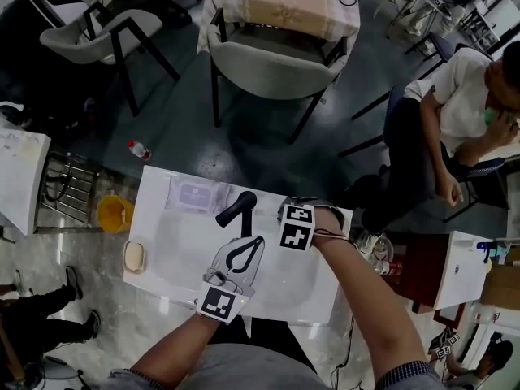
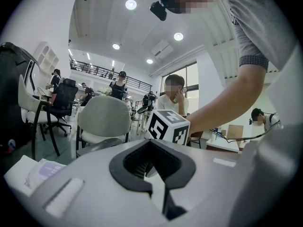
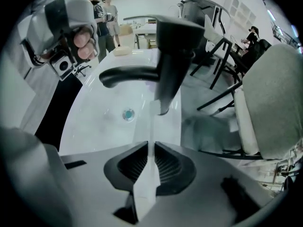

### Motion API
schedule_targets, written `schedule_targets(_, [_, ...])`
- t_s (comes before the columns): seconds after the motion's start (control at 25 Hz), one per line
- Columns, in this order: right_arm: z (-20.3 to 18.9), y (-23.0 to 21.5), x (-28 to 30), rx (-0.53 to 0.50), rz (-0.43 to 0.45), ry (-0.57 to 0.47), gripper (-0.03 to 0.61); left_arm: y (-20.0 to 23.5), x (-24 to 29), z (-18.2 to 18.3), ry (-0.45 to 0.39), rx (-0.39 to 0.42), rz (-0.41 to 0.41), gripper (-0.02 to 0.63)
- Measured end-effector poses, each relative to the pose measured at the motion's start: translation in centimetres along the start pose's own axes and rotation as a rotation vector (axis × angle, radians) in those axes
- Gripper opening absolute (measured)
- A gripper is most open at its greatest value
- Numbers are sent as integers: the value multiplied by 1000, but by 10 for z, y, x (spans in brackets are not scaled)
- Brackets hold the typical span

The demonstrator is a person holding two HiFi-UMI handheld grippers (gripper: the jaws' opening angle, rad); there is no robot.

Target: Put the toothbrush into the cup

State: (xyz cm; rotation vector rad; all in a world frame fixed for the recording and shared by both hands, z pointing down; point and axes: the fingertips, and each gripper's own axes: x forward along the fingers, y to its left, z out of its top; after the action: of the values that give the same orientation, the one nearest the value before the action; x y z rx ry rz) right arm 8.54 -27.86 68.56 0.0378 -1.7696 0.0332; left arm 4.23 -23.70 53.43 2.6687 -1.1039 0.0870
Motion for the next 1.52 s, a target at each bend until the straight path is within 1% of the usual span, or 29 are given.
schedule_targets(0.32, [14,1,-32,-46,-54,-18,51,-5,-5,12,-5,27,-2,8])
schedule_targets(0.52, [18,-1,-52,-63,-94,-28,51,-8,-8,19,-9,28,7,8])
schedule_targets(0.64, [18,0,-65,-66,-118,-36,51,-11,-9,24,-20,43,4,8])
schedule_targets(0.72, [19,3,-75,-52,-135,-60,51,-13,-8,27,-24,46,4,8])
schedule_targets(0.8, [19,6,-86,-19,-151,-99,51,-15,-8,29,-25,46,5,8])
schedule_targets(0.96, [17,12,-110,97,-194,-217,51,-18,-4,34,-31,52,4,8])
schedule_targets(1.04, [15,13,-124,154,-233,-276,51,-22,-1,38,-41,69,-7,8])
schedule_targets(1.2, [10,17,-156,251,-326,-392,51,-32,2,45,-41,65,-20,8])
schedule_targets(1.28, [8,20,-173,309,-368,-462,51,-37,4,47,-47,89,-35,8])
schedule_targets(1.4, [0,25,-196,401,-425,-569,51,-47,11,51,-43,90,-56,8])
schedule_targets(1.52, [-13,29,-214,474,-492,-651,51,-57,19,50,-55,123,-93,8])
